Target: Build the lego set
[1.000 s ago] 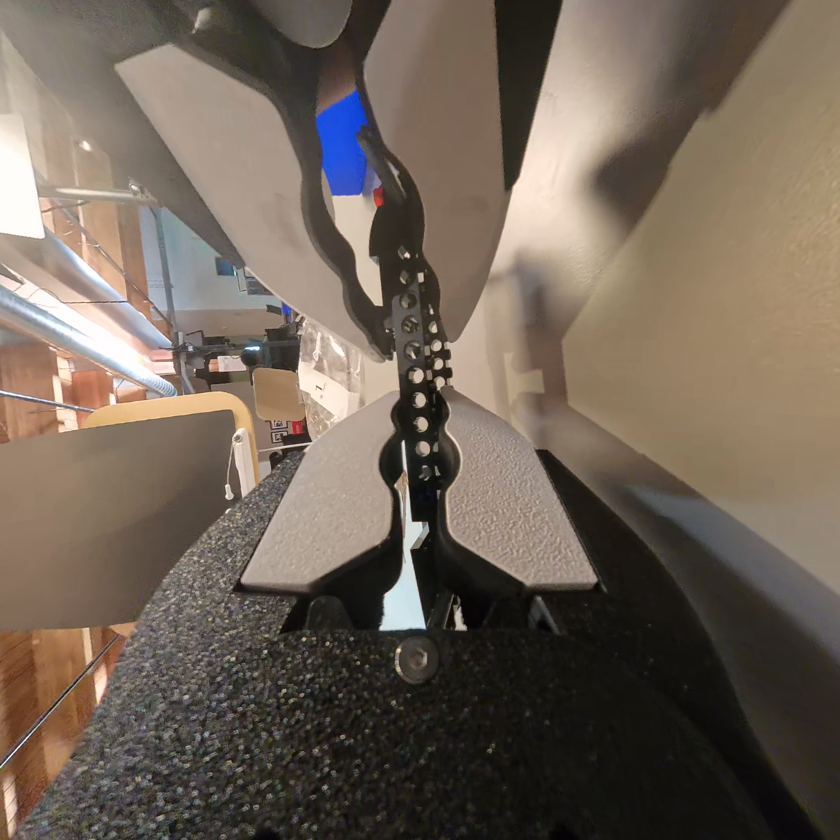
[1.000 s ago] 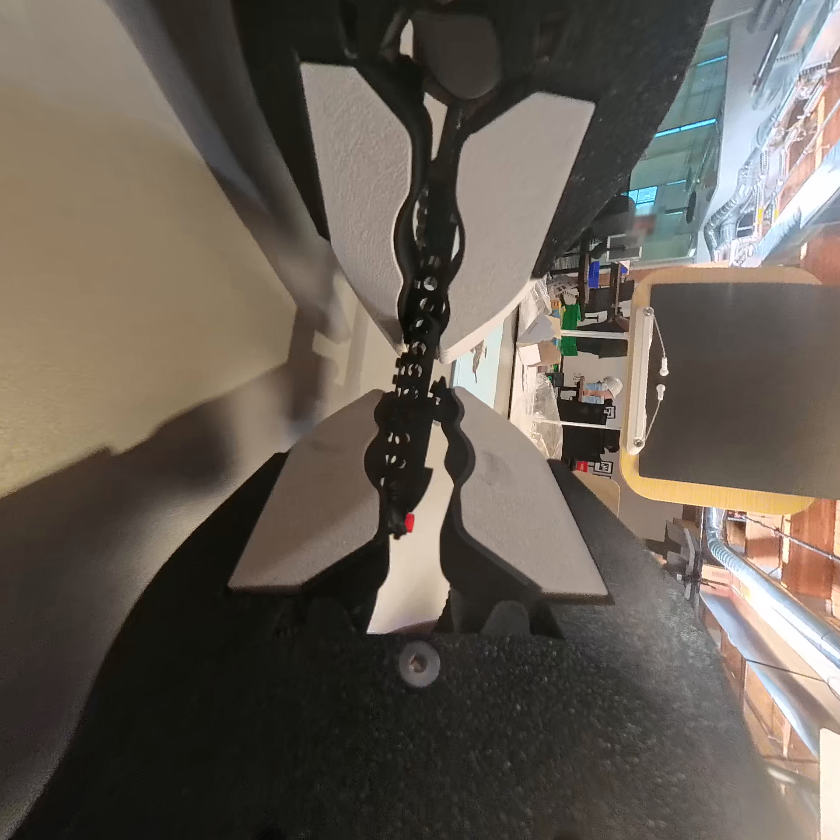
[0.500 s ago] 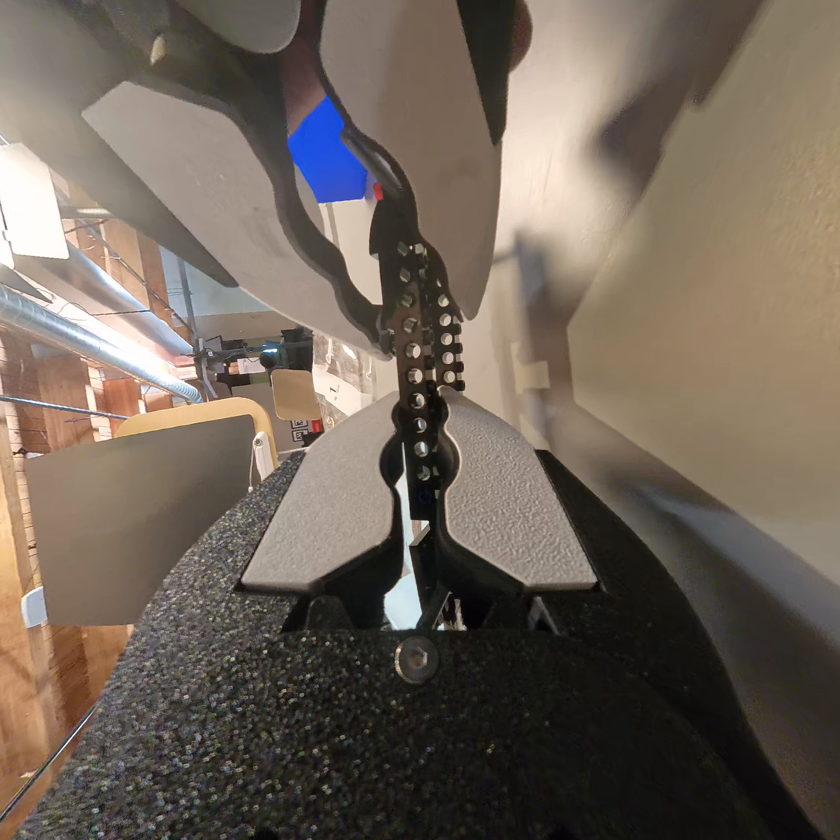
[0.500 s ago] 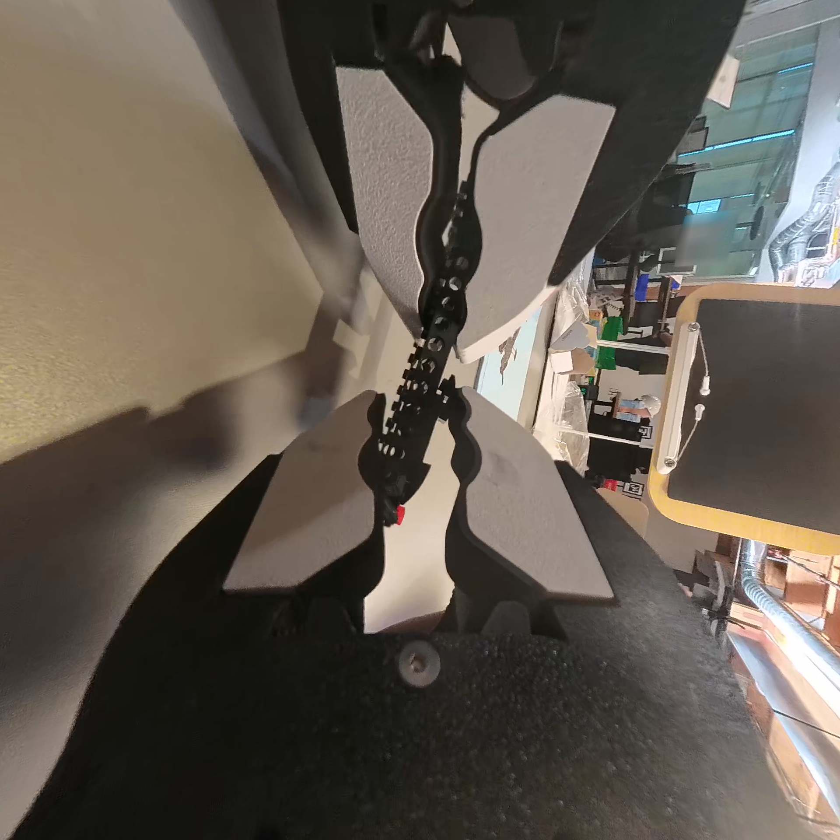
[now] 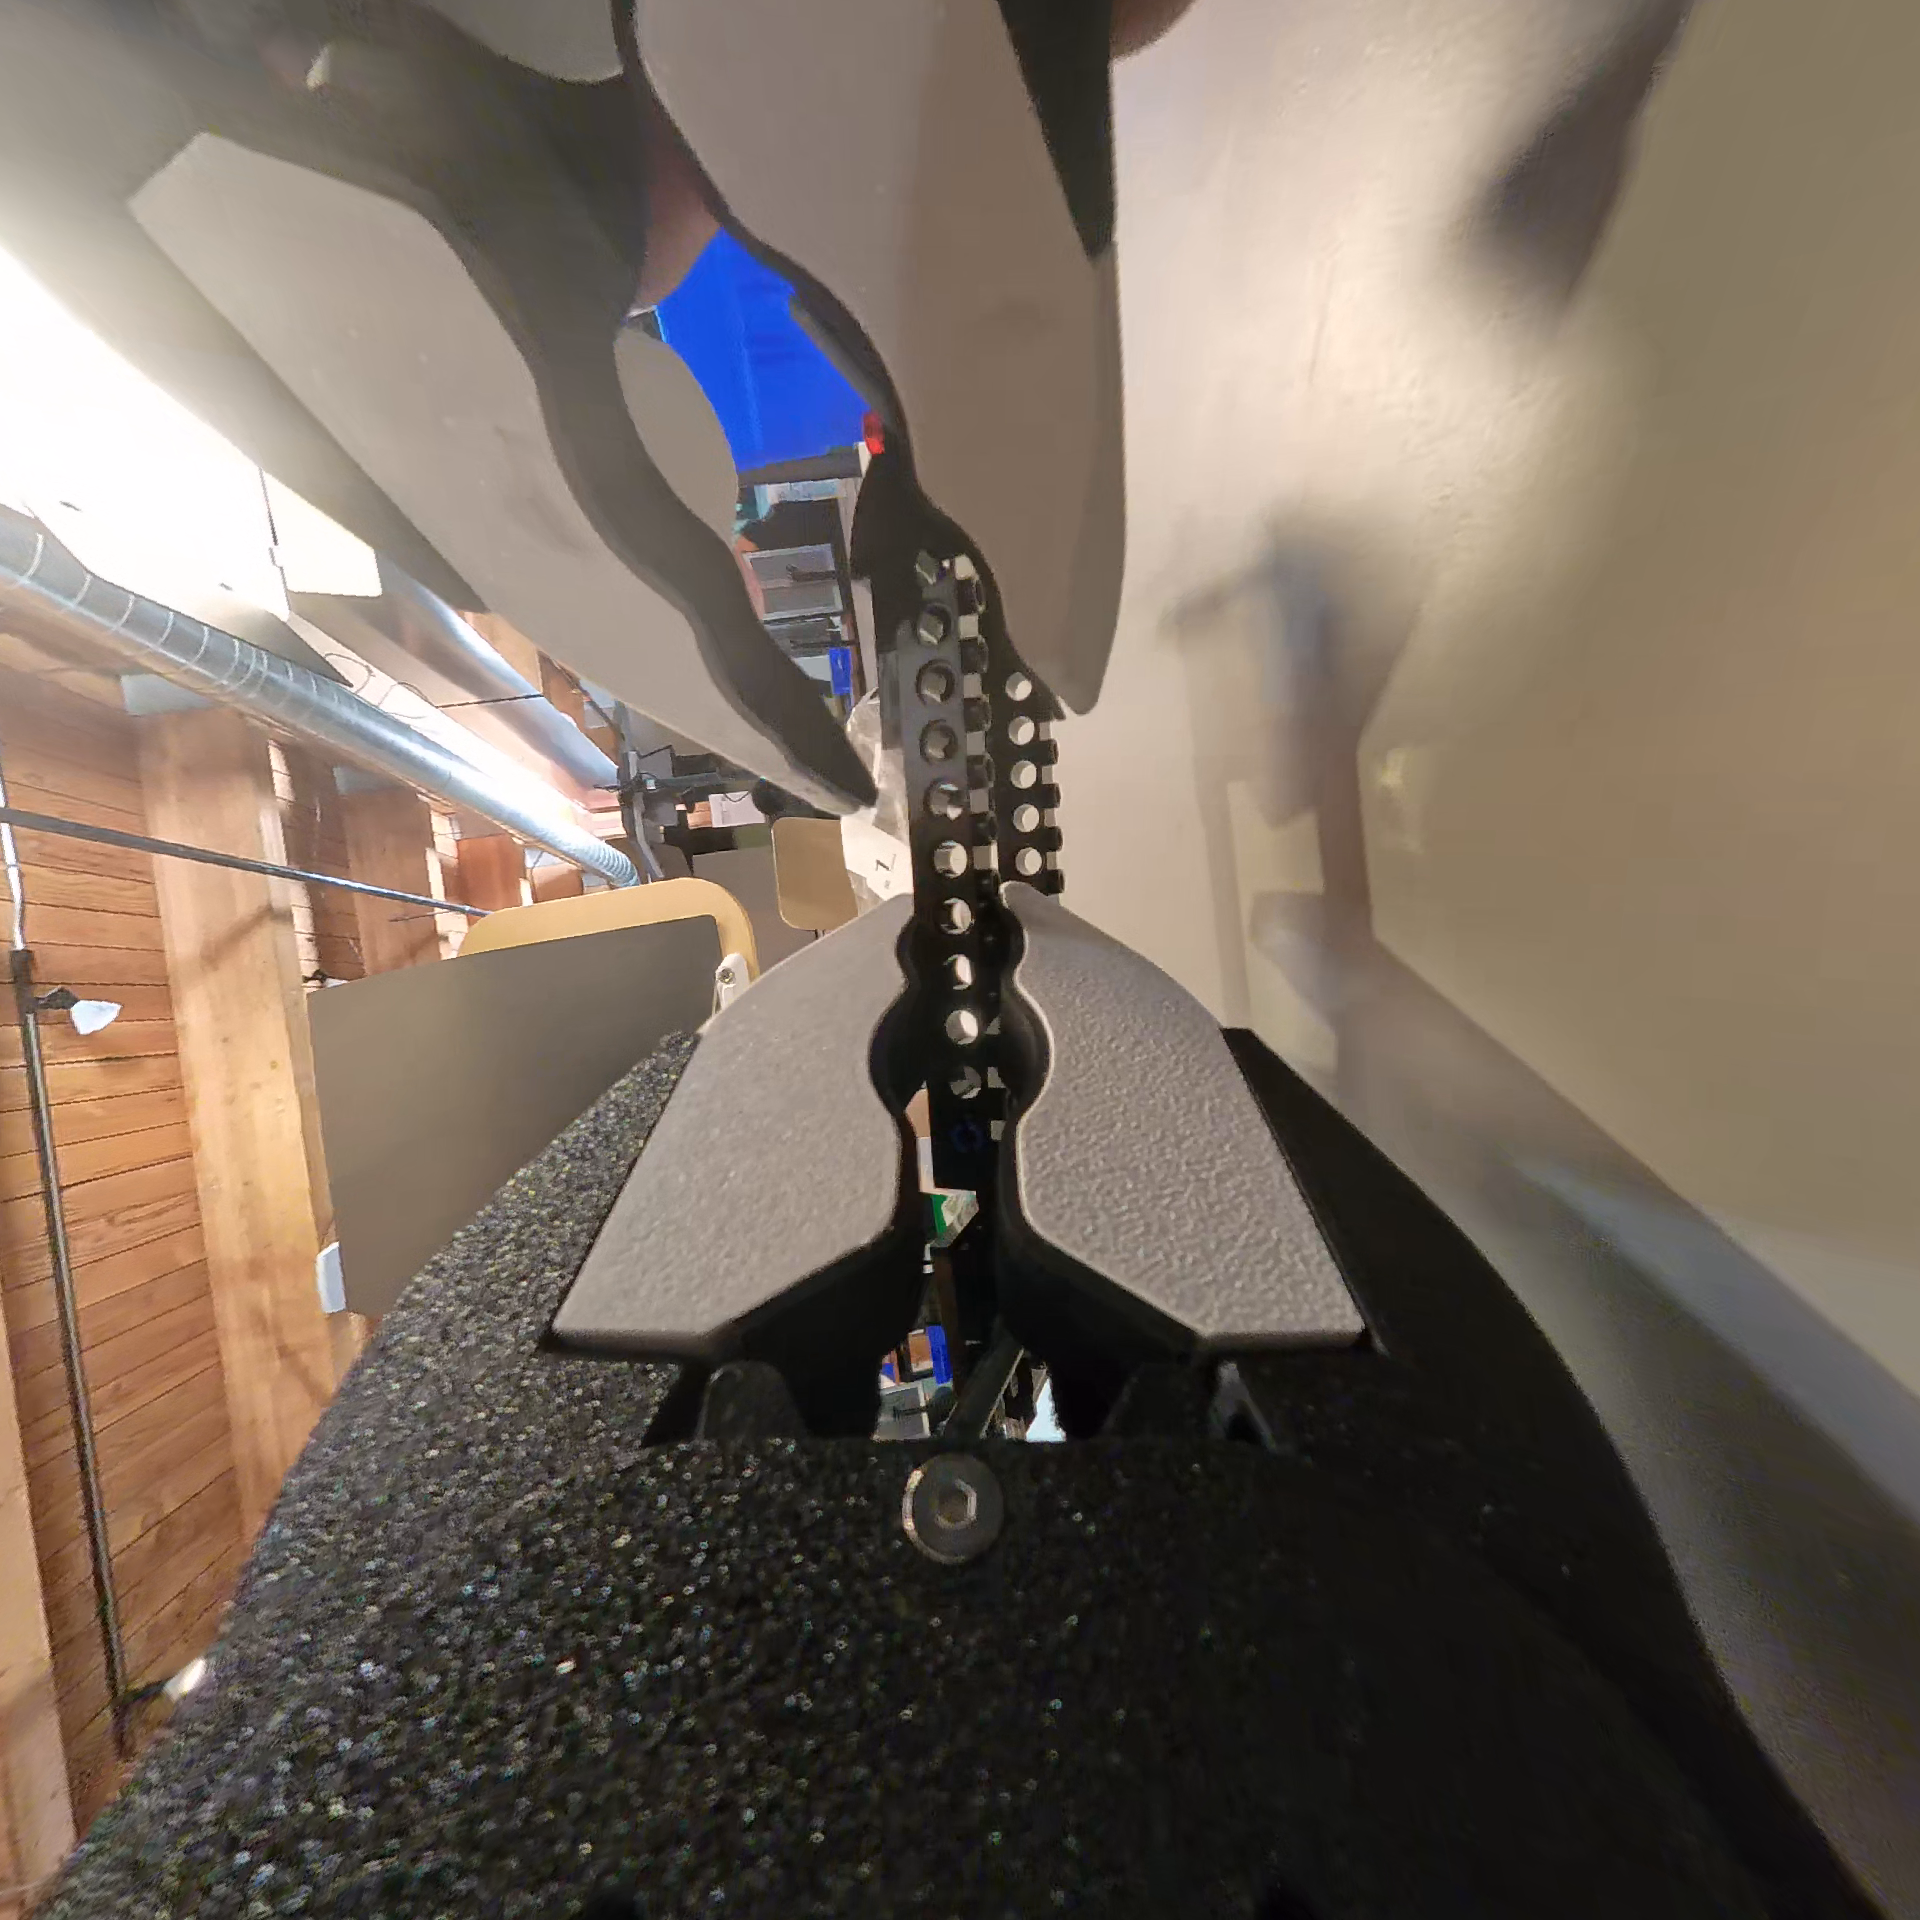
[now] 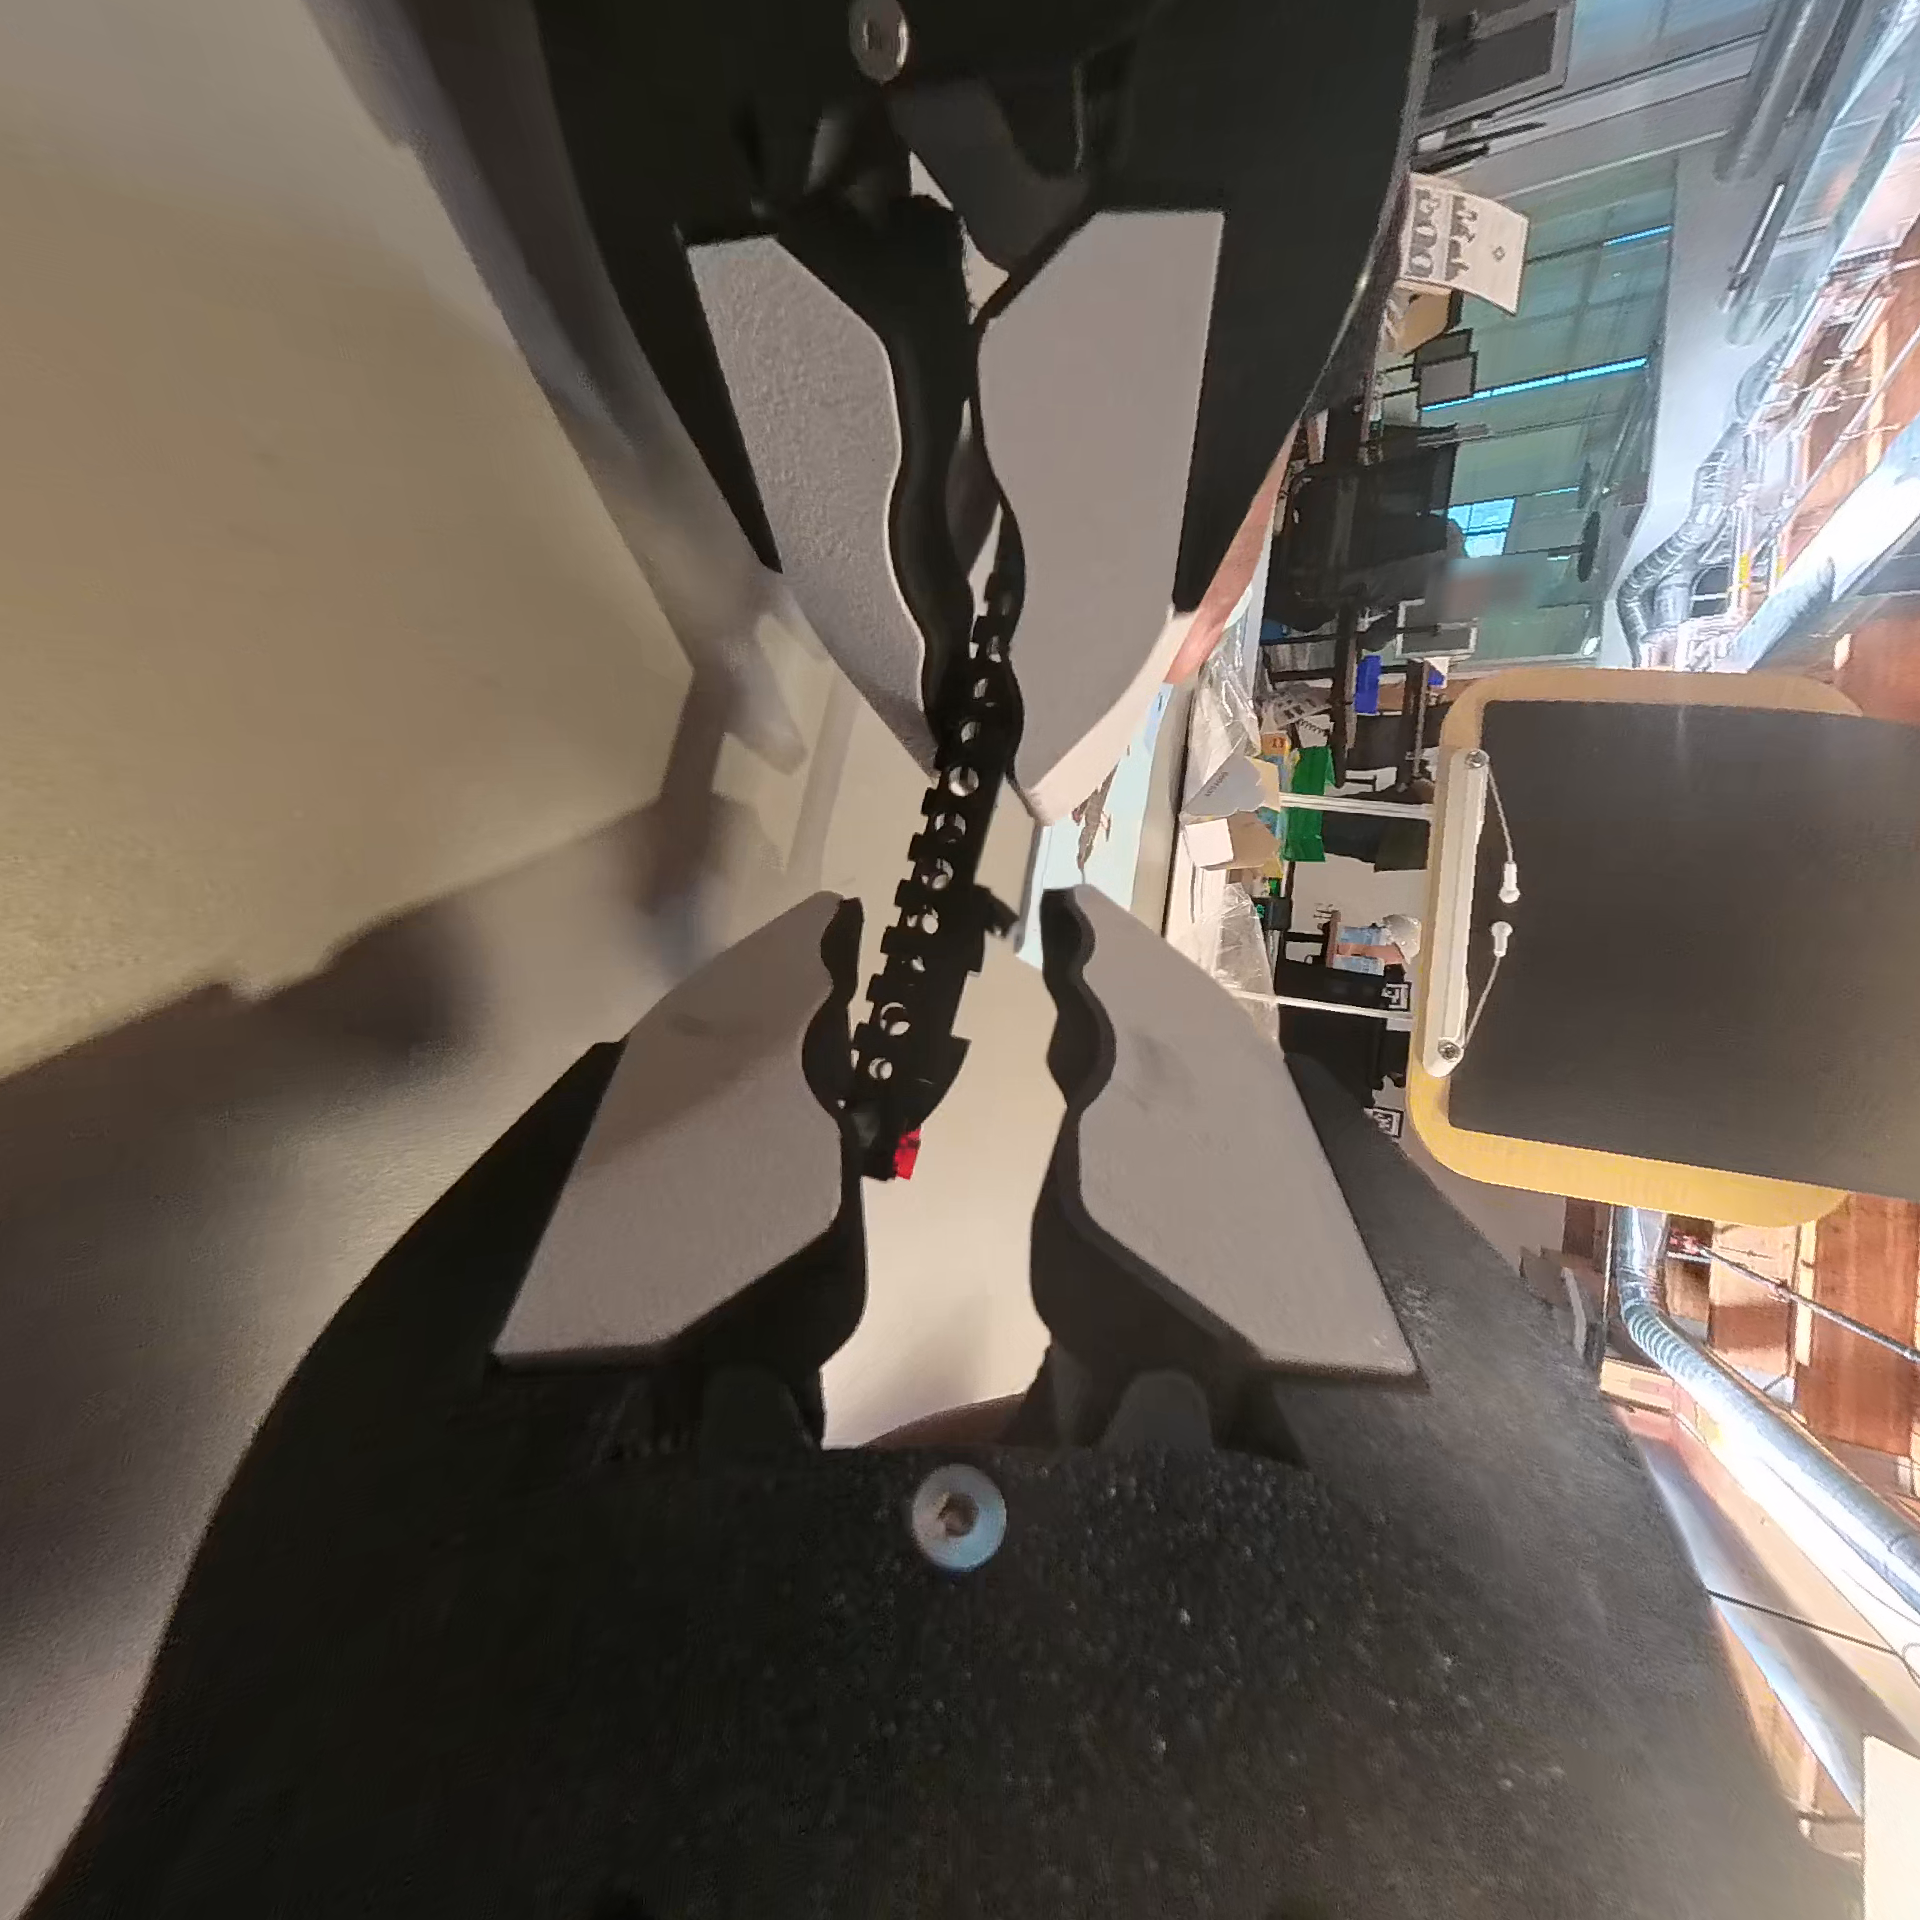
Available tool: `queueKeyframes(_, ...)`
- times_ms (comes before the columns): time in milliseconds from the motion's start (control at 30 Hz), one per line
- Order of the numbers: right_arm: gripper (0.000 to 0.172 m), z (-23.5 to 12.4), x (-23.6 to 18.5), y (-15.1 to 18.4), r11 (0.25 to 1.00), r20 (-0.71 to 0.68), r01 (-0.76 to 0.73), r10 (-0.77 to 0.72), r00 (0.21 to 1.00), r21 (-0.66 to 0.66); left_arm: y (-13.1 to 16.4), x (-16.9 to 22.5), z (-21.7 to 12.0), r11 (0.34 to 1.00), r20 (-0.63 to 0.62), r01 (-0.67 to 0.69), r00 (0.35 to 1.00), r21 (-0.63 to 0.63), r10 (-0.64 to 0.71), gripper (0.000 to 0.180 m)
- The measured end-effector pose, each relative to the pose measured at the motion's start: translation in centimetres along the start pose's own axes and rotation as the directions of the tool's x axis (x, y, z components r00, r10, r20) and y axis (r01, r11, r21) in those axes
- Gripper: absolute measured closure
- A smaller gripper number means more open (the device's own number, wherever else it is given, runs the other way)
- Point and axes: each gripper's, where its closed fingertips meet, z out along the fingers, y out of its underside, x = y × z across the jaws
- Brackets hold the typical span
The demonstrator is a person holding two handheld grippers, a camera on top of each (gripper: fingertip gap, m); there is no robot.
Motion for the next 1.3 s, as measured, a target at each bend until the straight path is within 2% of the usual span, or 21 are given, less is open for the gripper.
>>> queueKeyframes(200,0.136,-0.2,0.4,-0.2,1.000,-0.022,0.004,-0.004,1.000,0.012,0.2,-0.3,0.0,1.000,0.016,-0.018,1.000,-0.010,0.018,0.172)
queueKeyframes(333,0.136,-0.5,0.3,-0.2,0.999,-0.012,-0.024,0.025,1.000,0.030,1.0,0.3,0.1,0.999,-0.035,0.035,0.999,-0.021,-0.036,0.172)
queueKeyframes(500,0.139,-1.6,0.2,-0.7,0.987,0.035,-0.133,0.131,0.991,0.088,2.8,1.9,0.2,0.995,-0.131,0.069,0.988,-0.077,-0.079,0.171)
queueKeyframes(667,0.142,-2.8,-2.1,-2.9,0.947,0.223,-0.279,0.241,0.945,0.160,3.1,3.3,-0.6,0.993,-0.249,0.100,0.962,-0.058,-0.112,0.168)
queueKeyframes(800,0.145,-3.2,-4.4,-4.2,0.930,0.369,-0.336,0.263,0.891,0.146,2.9,3.8,-1.5,0.985,-0.328,0.171,0.930,-0.018,-0.167,0.157)
queueKeyframes(933,0.147,-3.2,-5.0,-4.4,0.928,0.392,-0.347,0.272,0.879,0.135,2.3,3.7,-2.8,0.943,-0.430,0.332,0.854,0.015,-0.294,0.146)
queueKeyframes(1100,0.151,-2.9,-5.5,-4.0,0.922,0.402,-0.373,0.306,0.863,0.100,1.3,3.8,-4.2,0.869,-0.555,0.495,0.724,0.005,-0.410,0.142)
queueKeyframes(1200,0.153,-2.1,-5.9,-3.3,0.925,0.381,-0.377,0.335,0.862,0.040,0.4,4.6,-5.2,0.811,-0.660,0.583,0.589,-0.052,-0.466,0.139)
queueKeyframes(1300,0.153,-2.0,-6.2,-2.9,0.918,0.393,-0.397,0.361,0.846,0.011,0.5,4.7,-5.2,0.799,-0.667,0.596,0.564,-0.080,-0.488,0.132)
